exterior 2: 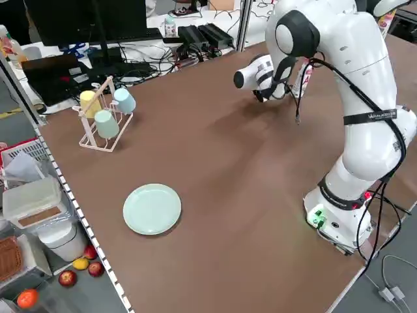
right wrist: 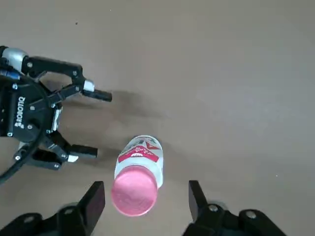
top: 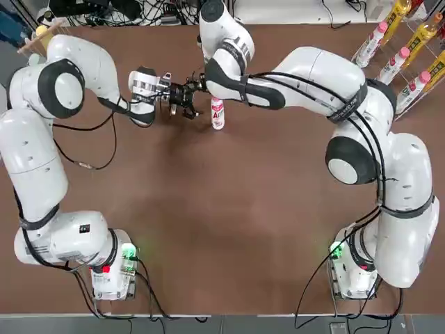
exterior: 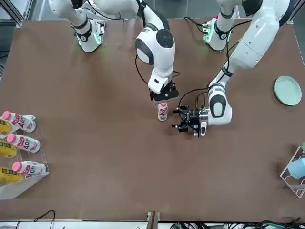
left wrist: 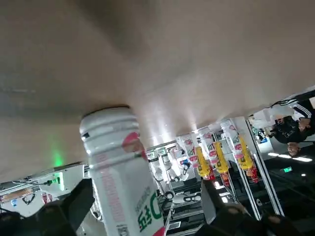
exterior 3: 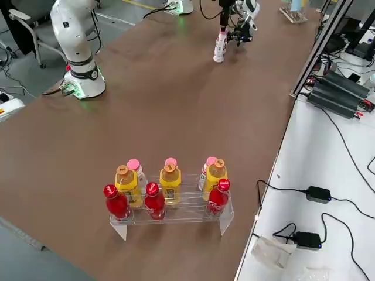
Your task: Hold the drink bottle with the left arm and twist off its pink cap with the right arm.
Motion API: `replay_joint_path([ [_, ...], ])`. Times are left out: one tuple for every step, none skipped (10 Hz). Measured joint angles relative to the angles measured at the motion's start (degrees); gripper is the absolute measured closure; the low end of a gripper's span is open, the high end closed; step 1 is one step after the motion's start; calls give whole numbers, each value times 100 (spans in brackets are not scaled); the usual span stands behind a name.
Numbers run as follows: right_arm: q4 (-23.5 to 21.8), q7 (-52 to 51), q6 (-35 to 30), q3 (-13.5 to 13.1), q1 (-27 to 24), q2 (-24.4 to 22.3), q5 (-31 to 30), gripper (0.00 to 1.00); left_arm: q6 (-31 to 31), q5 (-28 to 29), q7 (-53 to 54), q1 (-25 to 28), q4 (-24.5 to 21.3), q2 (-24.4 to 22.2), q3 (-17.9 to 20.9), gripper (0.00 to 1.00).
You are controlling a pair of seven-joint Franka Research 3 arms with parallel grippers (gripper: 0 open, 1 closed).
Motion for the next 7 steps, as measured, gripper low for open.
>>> replay_joint_path([
  [0,10,0,1,1,27,0,24,20,-46,3,11,-21,-16,-58,3],
  [0,12,9,1,1,43,0,26,90,-119,6,14,-33,-35,-122,3],
  [0,12,40,1,1,46,0,27,166,-181,6,14,-39,-51,-194,3],
  [0,12,74,1,1,46,0,29,223,-220,6,12,-44,-54,-256,3],
  [0,12,83,1,1,46,0,30,254,-228,8,9,-56,-54,-285,3],
  [0,12,86,1,1,46,0,30,276,-229,90,4,-83,-54,-295,3],
  [0,12,90,1,1,46,1,31,283,-237,196,4,-127,-54,-296,3],
])
